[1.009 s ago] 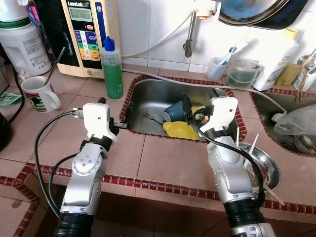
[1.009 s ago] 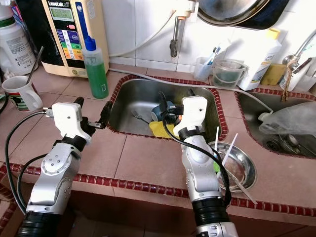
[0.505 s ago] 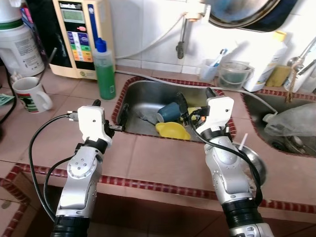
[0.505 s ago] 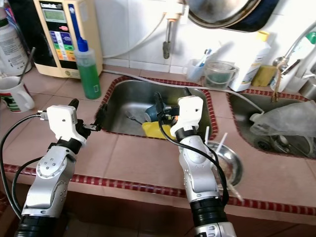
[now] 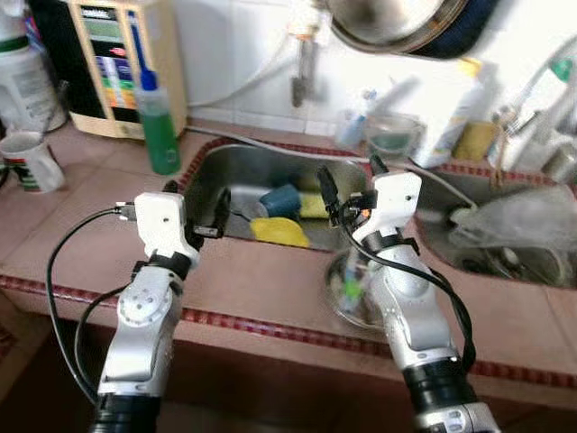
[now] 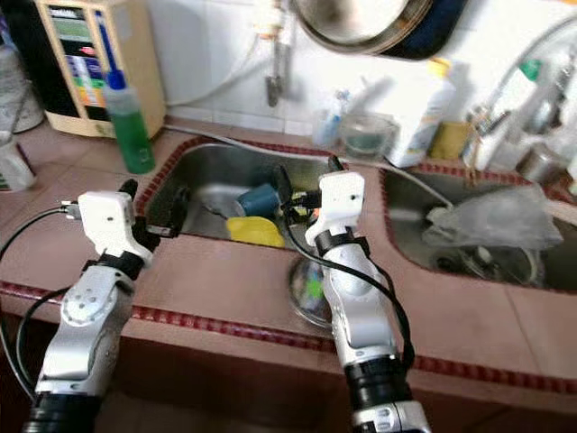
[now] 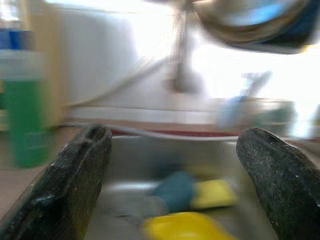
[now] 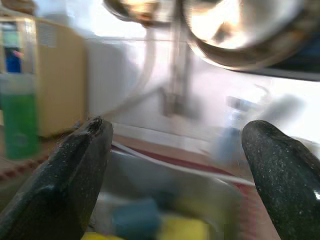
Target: Kitchen organization
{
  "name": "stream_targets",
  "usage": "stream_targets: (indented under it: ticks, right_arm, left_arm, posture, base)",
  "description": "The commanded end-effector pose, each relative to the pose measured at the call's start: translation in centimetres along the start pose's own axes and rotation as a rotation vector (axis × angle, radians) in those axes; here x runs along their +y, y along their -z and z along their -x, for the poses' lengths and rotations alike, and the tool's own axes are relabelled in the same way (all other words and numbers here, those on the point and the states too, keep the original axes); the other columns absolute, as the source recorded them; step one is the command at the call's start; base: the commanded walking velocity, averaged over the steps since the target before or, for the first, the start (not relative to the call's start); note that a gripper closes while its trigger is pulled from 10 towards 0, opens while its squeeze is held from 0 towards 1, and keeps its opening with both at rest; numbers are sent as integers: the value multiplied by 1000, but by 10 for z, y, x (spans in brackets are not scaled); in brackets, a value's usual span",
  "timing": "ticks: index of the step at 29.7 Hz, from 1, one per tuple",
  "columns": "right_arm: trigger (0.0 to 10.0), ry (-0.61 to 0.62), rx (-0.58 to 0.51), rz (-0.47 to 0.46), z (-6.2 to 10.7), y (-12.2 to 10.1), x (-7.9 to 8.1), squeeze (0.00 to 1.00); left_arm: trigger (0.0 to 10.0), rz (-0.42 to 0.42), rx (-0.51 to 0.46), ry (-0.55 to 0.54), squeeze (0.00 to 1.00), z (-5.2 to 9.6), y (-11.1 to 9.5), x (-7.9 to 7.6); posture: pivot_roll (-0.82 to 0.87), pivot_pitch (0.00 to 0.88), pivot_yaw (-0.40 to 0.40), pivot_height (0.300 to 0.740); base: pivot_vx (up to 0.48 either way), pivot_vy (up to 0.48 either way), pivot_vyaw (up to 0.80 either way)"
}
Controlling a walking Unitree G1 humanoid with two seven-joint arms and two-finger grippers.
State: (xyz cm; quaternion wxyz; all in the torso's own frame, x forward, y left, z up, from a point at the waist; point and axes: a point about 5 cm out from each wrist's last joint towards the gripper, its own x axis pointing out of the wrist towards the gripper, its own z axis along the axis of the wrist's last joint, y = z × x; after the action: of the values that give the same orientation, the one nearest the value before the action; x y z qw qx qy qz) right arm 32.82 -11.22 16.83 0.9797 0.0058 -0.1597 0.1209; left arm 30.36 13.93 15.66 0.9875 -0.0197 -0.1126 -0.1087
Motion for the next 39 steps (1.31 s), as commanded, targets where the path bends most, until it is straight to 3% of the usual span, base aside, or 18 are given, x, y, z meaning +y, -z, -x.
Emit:
stream_targets:
  ticks: [1,7,13,26,39]
  right_arm:
    - [10000,10,-23,-1,-3,-5,0,0]
    - [10000,9,-24,1,-2,-5,1,0]
    - [10000,2,-20,5,-1,-5,0,0]
    - [10000,-6,27,5,7,3,2,0]
    - [10000,-6,67,20,8,8,2,0]
  left_arm:
    - [10000,-19,-8,4,0,-3,-4,3]
    - [10000,-20,-6,17,0,-2,-3,1]
    - [10000,0,1,70,0,1,-2,-8]
    - [10000,-83,35,196,0,13,6,-17]
    - [10000,-96,43,218,0,14,8,-20]
  posture:
    - [18,0,-24,740]
    - [18,0,-27,740]
    - [19,0,-31,740]
    - [16,8,-32,740]
    - [10,0,-33,740]
  base:
    - [0,-480,0]
    - [0,-402,0]
    - [0,0,0]
    - [0,0,0]
    - [0,0,-753]
